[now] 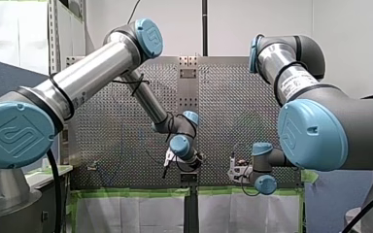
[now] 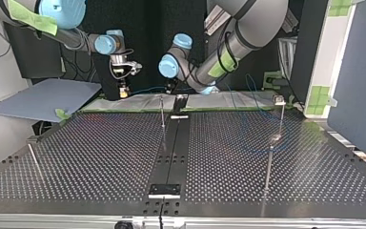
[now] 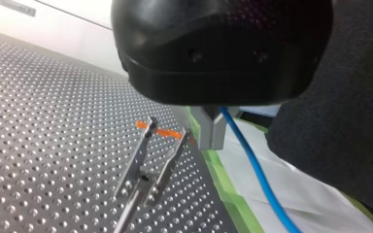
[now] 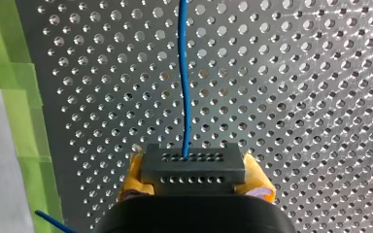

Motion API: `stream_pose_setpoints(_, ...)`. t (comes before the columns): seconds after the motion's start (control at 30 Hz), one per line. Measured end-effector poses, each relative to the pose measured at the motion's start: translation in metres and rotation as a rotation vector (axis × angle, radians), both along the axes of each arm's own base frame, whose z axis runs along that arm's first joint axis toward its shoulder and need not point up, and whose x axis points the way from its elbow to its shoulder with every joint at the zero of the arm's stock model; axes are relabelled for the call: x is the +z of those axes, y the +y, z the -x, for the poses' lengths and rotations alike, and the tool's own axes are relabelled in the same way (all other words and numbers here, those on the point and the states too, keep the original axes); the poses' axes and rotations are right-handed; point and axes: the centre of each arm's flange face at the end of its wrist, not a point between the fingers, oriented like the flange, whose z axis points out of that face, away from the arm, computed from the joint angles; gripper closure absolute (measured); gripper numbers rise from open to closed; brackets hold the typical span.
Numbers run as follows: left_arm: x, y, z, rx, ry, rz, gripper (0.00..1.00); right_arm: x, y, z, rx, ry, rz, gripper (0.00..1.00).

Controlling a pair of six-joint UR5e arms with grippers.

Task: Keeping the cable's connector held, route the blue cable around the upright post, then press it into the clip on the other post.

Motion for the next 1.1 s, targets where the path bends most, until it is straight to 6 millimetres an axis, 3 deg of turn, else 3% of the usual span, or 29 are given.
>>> stream_pose_setpoints(0.3, -0.026, 0.01, -0.008, 0.006, 0.027, 0.019, 1.0, 0.005, -0.01, -0.005, 0.013, -0.004, 0.017, 1.0)
stream_pose_setpoints(0.8, -0.027, 0.023, -0.026, 0.003, 0.037, 0.063, 1.0, 0.016, -0.028, -0.014, 0.024, -0.009, 0.049, 1.0)
stream_pose_setpoints(1.1, -0.016, 0.019, -0.042, -0.006, 0.025, 0.101, 1.0, 0.021, -0.037, -0.02, 0.031, -0.011, 0.055, 1.0)
